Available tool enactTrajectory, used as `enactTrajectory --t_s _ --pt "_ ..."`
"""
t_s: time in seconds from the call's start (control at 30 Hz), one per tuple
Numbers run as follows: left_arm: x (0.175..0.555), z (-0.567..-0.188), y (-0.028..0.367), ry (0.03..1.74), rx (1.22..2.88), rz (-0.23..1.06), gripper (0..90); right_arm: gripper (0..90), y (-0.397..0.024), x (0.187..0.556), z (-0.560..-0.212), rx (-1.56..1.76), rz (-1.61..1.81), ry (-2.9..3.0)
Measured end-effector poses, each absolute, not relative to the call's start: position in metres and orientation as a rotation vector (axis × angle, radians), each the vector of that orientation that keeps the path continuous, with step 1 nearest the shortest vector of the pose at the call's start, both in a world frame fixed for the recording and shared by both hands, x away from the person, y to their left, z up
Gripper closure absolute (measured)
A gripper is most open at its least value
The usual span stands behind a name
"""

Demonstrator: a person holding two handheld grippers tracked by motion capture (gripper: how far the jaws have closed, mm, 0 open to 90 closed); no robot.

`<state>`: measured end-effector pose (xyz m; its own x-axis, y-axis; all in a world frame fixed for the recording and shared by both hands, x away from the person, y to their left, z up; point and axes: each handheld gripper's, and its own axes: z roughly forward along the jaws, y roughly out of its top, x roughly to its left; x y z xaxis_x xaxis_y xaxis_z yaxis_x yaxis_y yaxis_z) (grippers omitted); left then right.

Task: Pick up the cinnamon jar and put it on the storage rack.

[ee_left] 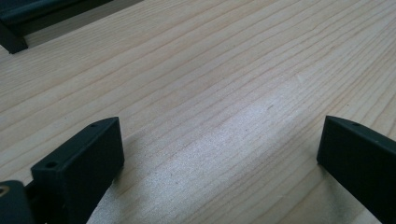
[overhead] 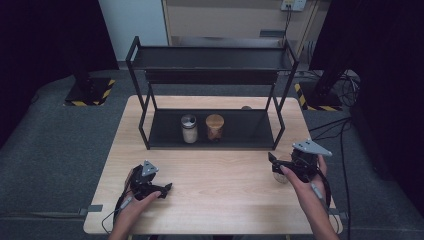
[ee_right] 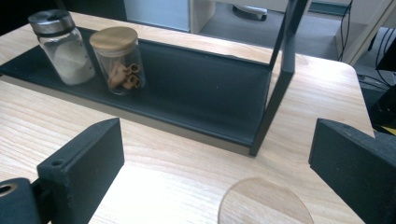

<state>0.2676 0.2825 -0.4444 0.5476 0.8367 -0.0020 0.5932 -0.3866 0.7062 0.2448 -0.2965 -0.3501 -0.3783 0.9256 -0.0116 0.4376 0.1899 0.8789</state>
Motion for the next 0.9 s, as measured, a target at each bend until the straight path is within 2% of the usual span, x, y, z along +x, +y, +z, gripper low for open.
enactTrajectory --t_s 0.9 --pt "0.267 -0.444 0.282 1.150 2.117 0.474 0.0 3.4 -0.322 0.220 -0.381 1.354 1.090 1.862"
